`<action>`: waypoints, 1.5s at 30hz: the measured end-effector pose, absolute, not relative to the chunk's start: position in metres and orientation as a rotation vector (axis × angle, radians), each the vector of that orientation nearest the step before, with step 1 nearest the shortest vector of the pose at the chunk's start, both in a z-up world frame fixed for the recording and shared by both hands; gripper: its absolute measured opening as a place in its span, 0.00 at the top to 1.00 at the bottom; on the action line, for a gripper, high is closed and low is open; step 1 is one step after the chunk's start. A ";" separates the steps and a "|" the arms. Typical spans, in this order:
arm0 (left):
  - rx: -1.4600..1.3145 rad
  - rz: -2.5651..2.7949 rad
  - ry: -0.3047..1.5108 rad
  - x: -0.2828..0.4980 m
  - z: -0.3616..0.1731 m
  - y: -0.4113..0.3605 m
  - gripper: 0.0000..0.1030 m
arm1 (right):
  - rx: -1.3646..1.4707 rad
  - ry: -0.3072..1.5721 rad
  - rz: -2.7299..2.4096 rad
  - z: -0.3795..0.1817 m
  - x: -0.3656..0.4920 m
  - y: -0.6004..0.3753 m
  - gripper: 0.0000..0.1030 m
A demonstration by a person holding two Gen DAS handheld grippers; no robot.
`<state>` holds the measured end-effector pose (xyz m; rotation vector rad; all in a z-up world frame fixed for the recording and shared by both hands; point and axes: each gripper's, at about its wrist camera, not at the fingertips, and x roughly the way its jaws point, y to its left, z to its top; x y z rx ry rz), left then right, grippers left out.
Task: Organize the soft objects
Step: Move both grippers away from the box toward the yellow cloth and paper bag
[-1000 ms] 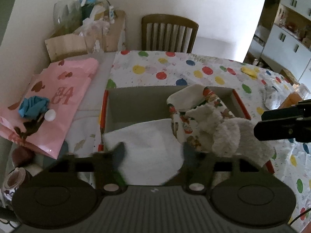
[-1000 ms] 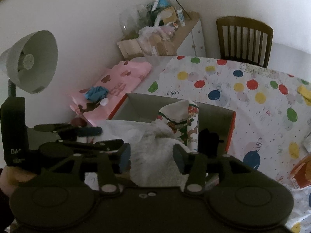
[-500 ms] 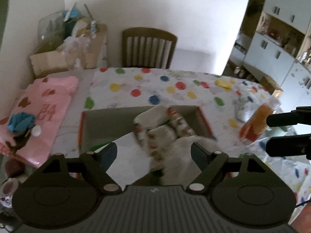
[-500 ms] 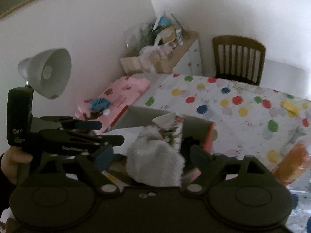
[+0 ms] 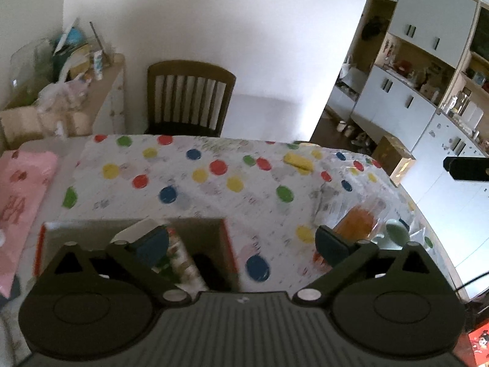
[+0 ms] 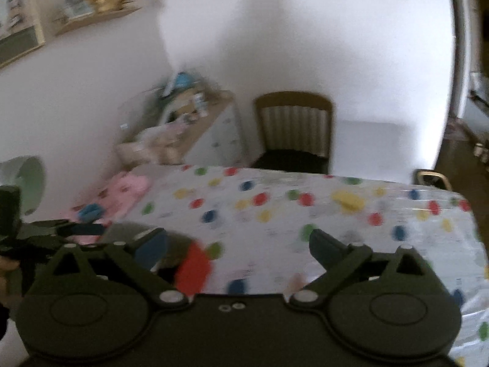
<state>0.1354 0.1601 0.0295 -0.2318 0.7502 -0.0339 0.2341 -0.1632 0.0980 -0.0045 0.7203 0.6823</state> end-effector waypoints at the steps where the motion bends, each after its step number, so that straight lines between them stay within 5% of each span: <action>1: -0.229 -0.035 0.749 0.143 0.030 0.153 0.00 | -0.006 0.723 0.660 0.096 0.245 -0.175 0.04; 14: -0.100 -0.079 0.796 0.260 0.022 0.052 0.00 | -0.013 0.862 0.551 0.024 0.358 -0.262 0.05; 45: 0.229 -0.203 0.811 0.492 -0.082 -0.037 0.00 | -0.070 1.196 0.668 -0.108 0.447 -0.204 0.21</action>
